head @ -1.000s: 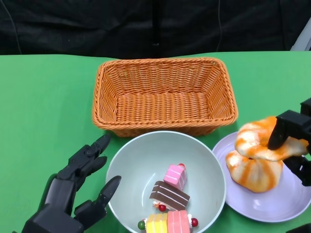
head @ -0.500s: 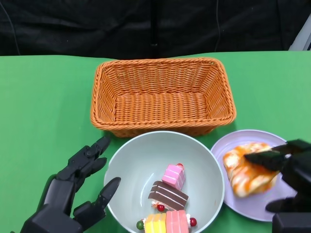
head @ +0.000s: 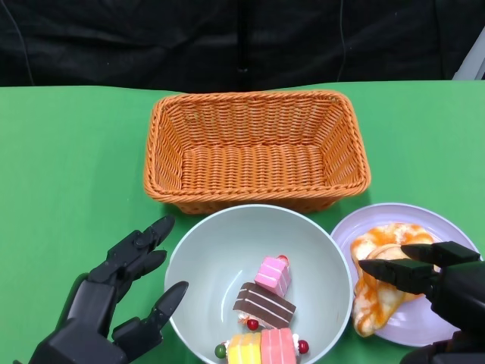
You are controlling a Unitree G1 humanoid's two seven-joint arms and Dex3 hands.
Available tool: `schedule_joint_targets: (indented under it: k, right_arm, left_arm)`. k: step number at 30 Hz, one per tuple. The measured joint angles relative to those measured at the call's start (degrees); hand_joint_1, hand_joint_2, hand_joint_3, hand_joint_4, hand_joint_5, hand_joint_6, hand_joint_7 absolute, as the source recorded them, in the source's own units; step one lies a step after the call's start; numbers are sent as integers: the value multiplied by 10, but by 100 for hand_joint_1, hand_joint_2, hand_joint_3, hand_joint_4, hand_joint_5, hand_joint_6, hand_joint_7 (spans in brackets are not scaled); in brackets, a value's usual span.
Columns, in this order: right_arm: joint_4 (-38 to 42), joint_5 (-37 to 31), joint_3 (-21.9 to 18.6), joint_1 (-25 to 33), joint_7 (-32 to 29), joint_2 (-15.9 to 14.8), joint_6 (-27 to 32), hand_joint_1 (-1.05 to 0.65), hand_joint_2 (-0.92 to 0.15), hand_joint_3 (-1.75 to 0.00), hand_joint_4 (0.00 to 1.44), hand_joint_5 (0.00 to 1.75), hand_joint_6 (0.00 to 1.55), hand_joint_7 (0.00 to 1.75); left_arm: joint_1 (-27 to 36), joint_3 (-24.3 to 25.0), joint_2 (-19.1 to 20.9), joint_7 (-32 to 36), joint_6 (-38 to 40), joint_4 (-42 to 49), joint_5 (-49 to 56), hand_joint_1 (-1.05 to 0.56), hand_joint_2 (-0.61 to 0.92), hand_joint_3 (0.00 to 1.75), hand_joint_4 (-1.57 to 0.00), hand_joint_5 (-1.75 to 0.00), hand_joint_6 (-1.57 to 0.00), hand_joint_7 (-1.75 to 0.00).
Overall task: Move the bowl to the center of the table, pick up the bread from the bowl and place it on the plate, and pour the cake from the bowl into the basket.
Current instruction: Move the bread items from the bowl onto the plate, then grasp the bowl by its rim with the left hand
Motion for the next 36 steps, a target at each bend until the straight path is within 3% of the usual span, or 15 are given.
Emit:
schedule_joint_targets:
  k: [11,21,36]
  right_arm:
    - [-14,-34,5,23,-38,23,15,-64,-92,-6,0,37,15,0]
    - [73,-103,1,-13,-154,28,9,-70,-92,-15,0,39,13,0]
    - [41,-151,0,-12,-154,47,51,-73,-92,-24,0,35,11,1]
  left_arm:
    - [-2,2,0,-5,4,0,-1,-60,92,45,-16,-63,-40,0]
    - [0,3,0,-5,4,-1,-2,-61,92,46,-15,-63,-39,0]
    - [1,6,0,-5,7,-5,-2,-61,92,46,-15,-63,-39,0]
